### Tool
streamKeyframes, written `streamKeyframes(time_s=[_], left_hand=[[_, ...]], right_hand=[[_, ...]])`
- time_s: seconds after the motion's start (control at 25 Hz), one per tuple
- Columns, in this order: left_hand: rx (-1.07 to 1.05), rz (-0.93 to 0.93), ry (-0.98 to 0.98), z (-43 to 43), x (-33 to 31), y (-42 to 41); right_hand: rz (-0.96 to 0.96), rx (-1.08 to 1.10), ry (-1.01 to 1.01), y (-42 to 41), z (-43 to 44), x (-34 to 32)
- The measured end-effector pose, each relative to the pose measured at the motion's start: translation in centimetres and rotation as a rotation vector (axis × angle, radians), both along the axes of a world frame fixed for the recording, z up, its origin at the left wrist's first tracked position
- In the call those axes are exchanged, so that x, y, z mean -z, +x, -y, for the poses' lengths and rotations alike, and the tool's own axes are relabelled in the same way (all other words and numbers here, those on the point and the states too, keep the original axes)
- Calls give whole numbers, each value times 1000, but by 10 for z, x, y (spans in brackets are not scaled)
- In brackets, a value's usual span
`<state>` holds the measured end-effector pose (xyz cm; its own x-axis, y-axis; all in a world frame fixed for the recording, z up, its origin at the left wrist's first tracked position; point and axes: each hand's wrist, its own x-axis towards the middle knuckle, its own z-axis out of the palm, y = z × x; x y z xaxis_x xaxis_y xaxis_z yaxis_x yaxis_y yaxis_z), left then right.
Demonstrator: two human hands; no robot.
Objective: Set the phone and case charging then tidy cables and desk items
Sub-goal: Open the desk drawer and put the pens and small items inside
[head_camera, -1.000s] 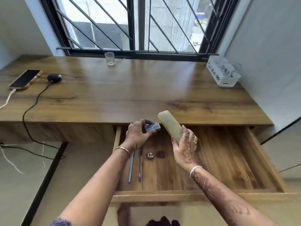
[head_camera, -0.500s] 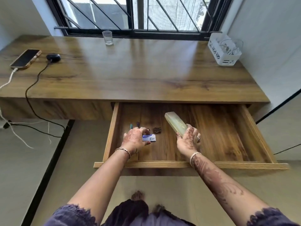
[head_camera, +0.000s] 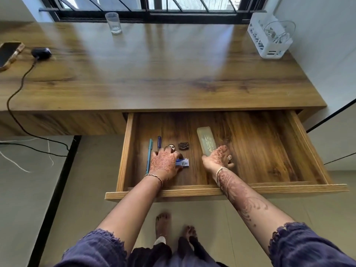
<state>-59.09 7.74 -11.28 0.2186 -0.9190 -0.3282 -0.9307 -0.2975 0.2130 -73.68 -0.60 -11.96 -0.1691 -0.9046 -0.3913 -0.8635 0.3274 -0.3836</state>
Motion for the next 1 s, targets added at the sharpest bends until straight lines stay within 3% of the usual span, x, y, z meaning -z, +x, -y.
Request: streamKeyframes(time_s=[0.24, 0.44, 0.72, 1.0], left_hand=[[-4, 4, -13, -1, -1, 0], [-5, 1, -2, -2, -5, -1], [-152, -57, -427, 13, -39, 17], [-312, -126, -621, 46, -90, 84]], right_hand=[[71, -7, 131, -7, -1, 1], [116, 19, 92, -4, -4, 1], [241, -59, -495, 26, -4, -33], [321, -248, -610, 109, 39, -82]])
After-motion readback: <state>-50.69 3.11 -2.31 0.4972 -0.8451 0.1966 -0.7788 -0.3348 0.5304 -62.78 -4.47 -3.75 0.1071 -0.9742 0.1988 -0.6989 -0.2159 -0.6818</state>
